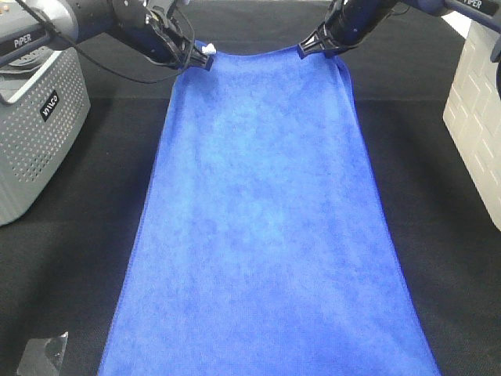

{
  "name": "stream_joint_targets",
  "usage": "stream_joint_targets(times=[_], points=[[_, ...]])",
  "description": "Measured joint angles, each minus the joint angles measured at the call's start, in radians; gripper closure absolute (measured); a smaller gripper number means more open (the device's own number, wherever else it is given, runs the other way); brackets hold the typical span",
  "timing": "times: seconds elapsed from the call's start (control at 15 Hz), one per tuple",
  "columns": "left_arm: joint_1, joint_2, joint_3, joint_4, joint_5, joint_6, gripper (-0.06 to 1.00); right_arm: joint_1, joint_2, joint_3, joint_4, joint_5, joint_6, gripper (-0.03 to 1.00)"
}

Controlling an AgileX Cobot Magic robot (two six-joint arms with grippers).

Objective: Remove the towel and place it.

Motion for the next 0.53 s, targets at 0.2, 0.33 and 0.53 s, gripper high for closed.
stream_joint_targets(times=[0.2, 0.33, 0.53], points=[[0.0, 0.0, 0.0, 0.0, -0.047, 0.023, 0.93, -0.009, 0.032, -0.001, 0.0, -0.026, 0.0, 0.97], [0.0, 0.0, 0.0, 0.0, -0.069, 0.045, 0.93, -0.013, 0.055, -0.001, -0.005, -0.05, 0.0, 0.97], [0.0, 0.013, 0.0, 0.0, -0.095, 0.048, 0.93, -0.013, 0.056, -0.001, -0.006, -0.096, 0.01, 0.97]])
